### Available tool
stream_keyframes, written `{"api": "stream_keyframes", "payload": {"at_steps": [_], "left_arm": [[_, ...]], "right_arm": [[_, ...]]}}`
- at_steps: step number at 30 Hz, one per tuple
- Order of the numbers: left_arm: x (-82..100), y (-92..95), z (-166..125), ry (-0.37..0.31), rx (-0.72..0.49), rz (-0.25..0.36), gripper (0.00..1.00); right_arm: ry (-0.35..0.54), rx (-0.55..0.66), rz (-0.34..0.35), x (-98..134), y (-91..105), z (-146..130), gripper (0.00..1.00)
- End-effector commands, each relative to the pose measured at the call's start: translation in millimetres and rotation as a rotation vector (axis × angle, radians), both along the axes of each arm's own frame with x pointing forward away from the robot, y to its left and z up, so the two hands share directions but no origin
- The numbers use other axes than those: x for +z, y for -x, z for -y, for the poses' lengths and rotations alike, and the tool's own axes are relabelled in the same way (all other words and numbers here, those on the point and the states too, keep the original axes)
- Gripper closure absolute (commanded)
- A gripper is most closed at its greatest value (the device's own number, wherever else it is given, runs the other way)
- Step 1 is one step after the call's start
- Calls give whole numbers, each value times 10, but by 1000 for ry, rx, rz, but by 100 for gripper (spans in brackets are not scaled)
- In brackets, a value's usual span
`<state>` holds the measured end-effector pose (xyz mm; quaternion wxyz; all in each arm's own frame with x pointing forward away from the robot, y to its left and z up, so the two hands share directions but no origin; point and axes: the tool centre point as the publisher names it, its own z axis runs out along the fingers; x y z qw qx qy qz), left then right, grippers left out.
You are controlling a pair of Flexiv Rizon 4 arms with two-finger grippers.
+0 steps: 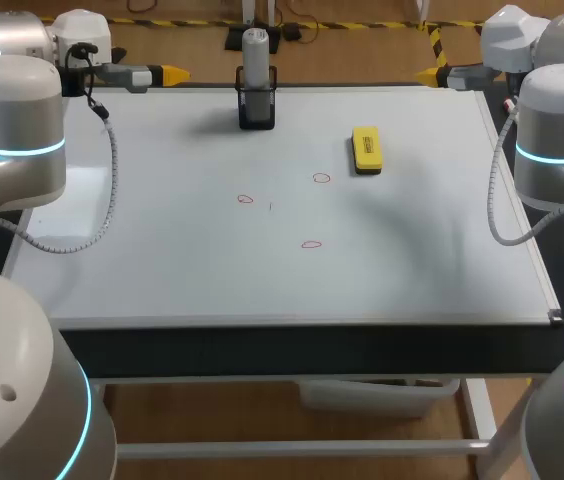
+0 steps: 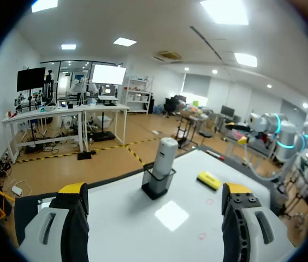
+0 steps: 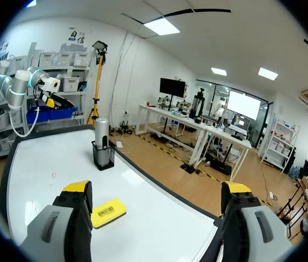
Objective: Pick up the inspection probe, press it on each red-marked spot on the whiteboard one by one, put down the probe, pick up the eraser, and wipe off all the red marks.
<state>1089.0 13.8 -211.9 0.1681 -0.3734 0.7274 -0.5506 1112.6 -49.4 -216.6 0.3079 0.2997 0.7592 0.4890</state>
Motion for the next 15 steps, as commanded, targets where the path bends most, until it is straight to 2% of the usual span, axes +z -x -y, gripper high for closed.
{"api": "stream_keyframes", "payload": {"at_steps": [1, 8, 15], "left_arm": [[-47, -71, -17, 39, -62, 45, 0], [-18, -194, 177, 76, -245, 135, 0], [-49, -308, 364, 119, -441, 191, 0]], "right_arm": [[0, 1, -1, -1, -4, 4, 0], [0, 1, -1, -1, -4, 4, 0], [0, 1, -1, -1, -4, 4, 0]]}}
